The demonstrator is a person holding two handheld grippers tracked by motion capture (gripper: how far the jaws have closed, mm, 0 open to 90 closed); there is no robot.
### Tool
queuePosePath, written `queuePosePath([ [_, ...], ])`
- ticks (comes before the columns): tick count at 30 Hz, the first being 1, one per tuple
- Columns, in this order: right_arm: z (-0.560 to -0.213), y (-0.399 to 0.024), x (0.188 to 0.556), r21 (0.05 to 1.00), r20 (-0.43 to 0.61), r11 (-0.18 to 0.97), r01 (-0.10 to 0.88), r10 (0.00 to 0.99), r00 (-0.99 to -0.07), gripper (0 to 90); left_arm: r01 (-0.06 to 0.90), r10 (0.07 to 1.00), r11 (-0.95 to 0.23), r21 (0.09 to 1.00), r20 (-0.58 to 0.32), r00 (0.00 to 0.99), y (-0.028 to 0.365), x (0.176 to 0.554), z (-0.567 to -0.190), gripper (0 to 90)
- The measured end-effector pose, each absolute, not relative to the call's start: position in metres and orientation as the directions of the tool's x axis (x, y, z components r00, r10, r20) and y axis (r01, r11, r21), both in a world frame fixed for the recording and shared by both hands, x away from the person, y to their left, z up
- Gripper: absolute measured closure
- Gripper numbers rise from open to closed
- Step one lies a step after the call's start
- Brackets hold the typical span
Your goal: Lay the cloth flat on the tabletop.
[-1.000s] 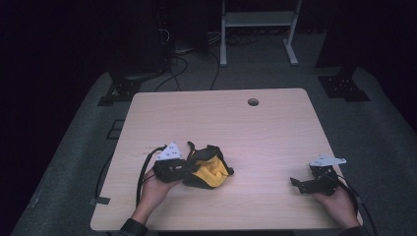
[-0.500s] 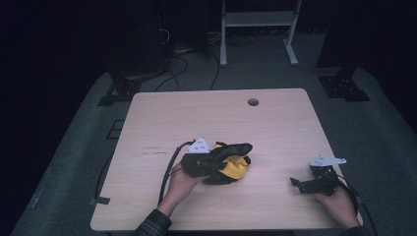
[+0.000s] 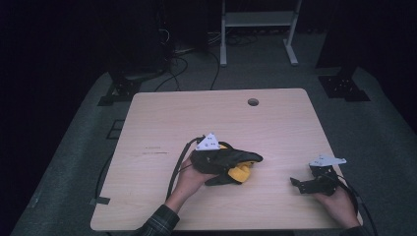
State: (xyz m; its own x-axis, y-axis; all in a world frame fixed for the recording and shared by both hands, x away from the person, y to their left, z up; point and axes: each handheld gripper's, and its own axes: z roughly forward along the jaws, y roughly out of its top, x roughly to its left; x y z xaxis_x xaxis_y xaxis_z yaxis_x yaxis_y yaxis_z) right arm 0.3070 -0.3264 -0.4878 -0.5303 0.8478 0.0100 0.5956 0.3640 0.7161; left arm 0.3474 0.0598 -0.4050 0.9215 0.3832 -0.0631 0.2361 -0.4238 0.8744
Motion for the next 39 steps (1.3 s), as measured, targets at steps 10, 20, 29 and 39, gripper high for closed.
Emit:
queuePosePath([
  [10, -0.488, -0.326, 0.307, 0.716, 0.01, 0.364, 0.595, 0.848, -0.529, 2.5, 0.186, 0.333, -0.454, 0.871, -0.027, 0.943, 0.021, 0.353, -0.394, 37.2],
  [20, -0.488, -0.326, 0.307, 0.717, 0.012, 0.361, 0.597, 0.849, -0.528, 2.4, 0.195, 0.315, -0.537, 0.821, -0.019, 0.949, -0.007, 0.362, -0.41, 36.6],
  [29, -0.488, -0.326, 0.307, 0.717, 0.01, 0.363, 0.596, 0.848, -0.529, 2.5, 0.184, 0.298, -0.615, 0.767, 0.009, 0.955, -0.006, 0.364, -0.42, 76.7],
  [39, -0.488, -0.326, 0.307, 0.717, 0.011, 0.361, 0.596, 0.849, -0.528, 2.5, 0.206, 0.346, -0.459, 0.864, -0.041, 0.937, 0.043, 0.358, -0.391, 84.5],
])
